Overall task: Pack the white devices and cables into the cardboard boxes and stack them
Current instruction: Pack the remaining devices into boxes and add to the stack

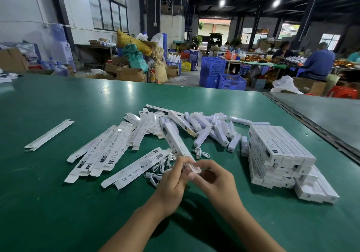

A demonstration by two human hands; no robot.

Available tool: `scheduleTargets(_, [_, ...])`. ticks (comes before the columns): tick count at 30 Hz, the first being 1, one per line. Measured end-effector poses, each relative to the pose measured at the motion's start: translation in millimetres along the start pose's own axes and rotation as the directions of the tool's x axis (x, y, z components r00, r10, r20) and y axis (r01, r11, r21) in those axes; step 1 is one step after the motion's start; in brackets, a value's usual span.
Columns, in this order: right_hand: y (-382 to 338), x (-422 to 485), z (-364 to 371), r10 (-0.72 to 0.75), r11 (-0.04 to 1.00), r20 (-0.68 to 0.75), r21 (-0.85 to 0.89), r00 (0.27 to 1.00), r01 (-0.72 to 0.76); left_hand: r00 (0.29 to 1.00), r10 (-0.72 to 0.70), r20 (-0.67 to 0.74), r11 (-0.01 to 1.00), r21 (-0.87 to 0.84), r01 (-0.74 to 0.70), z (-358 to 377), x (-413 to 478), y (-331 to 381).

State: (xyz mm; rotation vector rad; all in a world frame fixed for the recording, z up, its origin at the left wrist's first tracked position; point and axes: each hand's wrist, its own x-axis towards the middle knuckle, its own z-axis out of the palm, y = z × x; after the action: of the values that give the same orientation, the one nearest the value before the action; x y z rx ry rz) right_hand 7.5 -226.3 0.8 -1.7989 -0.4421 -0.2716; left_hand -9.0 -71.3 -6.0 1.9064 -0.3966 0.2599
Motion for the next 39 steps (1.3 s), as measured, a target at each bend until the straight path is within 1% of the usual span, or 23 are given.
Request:
scheduleTargets(2, [-1.8, -0.3, 3.2, 0.02, 1.0, -0.075, -0.022, 0.997, -0.022, 1.0, 0.027, 0.005, 0.998, 0.063, -0.027, 3.1, -0.4, -0.6])
scheduleTargets(3, [-3.5, 0.7, 1.9, 0.0, 0.998, -0.115, -0.055, 0.993, -0.007, 0.999, 0.037, 0.004, 0.997, 0.071, -0.037, 4.6, -0.8, -0.5])
scheduleTargets(4, [-5.1, 2.4, -2.0, -0.061, 0.991, -0.161, -0.126, 0.985, 0.04, 0.999, 0.035, -0.002, 0.997, 0.07, -0.035, 5.7, -1.5, -0.9])
scheduleTargets(5, [-6.7, 5.1, -8.3, -0.157, 0.97, -0.211, -0.217, 0.965, 0.11, 0.999, 0.035, -0.021, 0.997, 0.074, -0.033, 6.3, -1.7, -2.3])
scheduleTargets(7, [-10.0, 11.9, -26.9, -0.346, 0.9, -0.301, -0.373, 0.889, 0.224, 0.993, 0.046, -0.104, 0.993, 0.114, -0.034, 4.8, -0.9, -6.2])
scheduleTargets(8, [-11.2, 15.1, -38.2, -0.405, 0.868, -0.351, -0.437, 0.844, 0.235, 0.988, 0.046, -0.149, 0.992, 0.123, -0.028, 3.5, 0.5, -8.7])
scheduleTargets(10, [-12.8, 20.9, -62.5, -0.468, 0.82, -0.454, -0.542, 0.758, 0.183, 0.973, 0.032, -0.227, 0.994, 0.112, -0.007, 0.7, 3.5, -12.9])
scheduleTargets(12, [-11.5, 25.2, -86.5, -0.454, 0.81, -0.53, -0.581, 0.716, 0.083, 0.943, 0.028, -0.331, 0.992, 0.128, 0.015, -2.2, 6.5, -13.9])
scheduleTargets(14, [-9.0, 28.1, -105.6, -0.355, 0.835, -0.613, -0.547, 0.705, -0.055, 0.885, 0.048, -0.462, 0.976, 0.211, 0.057, -7.4, 10.5, -17.0])
scheduleTargets(16, [-5.7, 31.4, -119.3, -0.256, 0.858, -0.687, -0.485, 0.68, -0.168, 0.827, 0.038, -0.561, 0.949, 0.28, 0.147, -15.3, 14.0, -22.6])
scheduleTargets(18, [-3.6, 33.7, -129.0, -0.208, 0.863, -0.731, -0.451, 0.65, -0.23, 0.799, 0.007, -0.602, 0.923, 0.311, 0.226, -21.6, 15.9, -26.7])
scheduleTargets(22, [-4.1, 36.7, -134.1, -0.112, 0.859, -0.76, -0.398, 0.64, -0.321, 0.798, -0.047, -0.601, 0.876, 0.358, 0.322, -25.0, 16.1, -27.9])
scheduleTargets(24, [-5.6, 35.9, -128.6, -0.111, 0.861, -0.746, -0.402, 0.656, -0.312, 0.789, -0.073, -0.61, 0.854, 0.371, 0.366, -25.2, 16.3, -27.5])
scheduleTargets(27, [-7.1, 32.7, -114.7, -0.164, 0.848, -0.7, -0.46, 0.695, -0.264, 0.78, -0.113, -0.616, 0.799, 0.41, 0.44, -26.4, 16.1, -28.1])
scheduleTargets(30, [-4.7, 28.6, -95.5, -0.2, 0.84, -0.601, -0.512, 0.774, -0.181, 0.749, -0.164, -0.642, 0.715, 0.446, 0.538, -35.8, 16.5, -31.9])
scheduleTargets(33, [-1.3, 20.6, -68.6, -0.227, 0.841, -0.441, -0.539, 0.868, -0.054, 0.731, -0.224, -0.645, 0.624, 0.482, 0.616, -50.6, 15.5, -38.3])
scheduleTargets(34, [1.1, 17.1, -59.0, -0.236, 0.834, -0.368, -0.551, 0.899, -0.007, 0.728, -0.269, -0.631, 0.588, 0.491, 0.643, -54.9, 14.6, -40.9])
scheduleTargets(36, [7.9, 10.0, -40.9, -0.204, 0.812, -0.186, -0.58, 0.961, 0.06, 0.728, -0.371, -0.577, 0.493, 0.542, 0.681, -60.4, 12.9, -46.1])
scheduleTargets(37, [11.4, 6.7, -32.4, -0.174, 0.798, -0.099, -0.598, 0.98, 0.081, 0.73, -0.402, -0.553, 0.448, 0.576, 0.683, -61.6, 12.8, -48.0])
scheduleTargets(39, [17.6, 1.9, -17.0, -0.132, 0.774, 0.039, -0.62, 0.991, 0.127, 0.739, -0.406, -0.537, 0.386, 0.632, 0.672, -62.4, 13.0, -49.4])
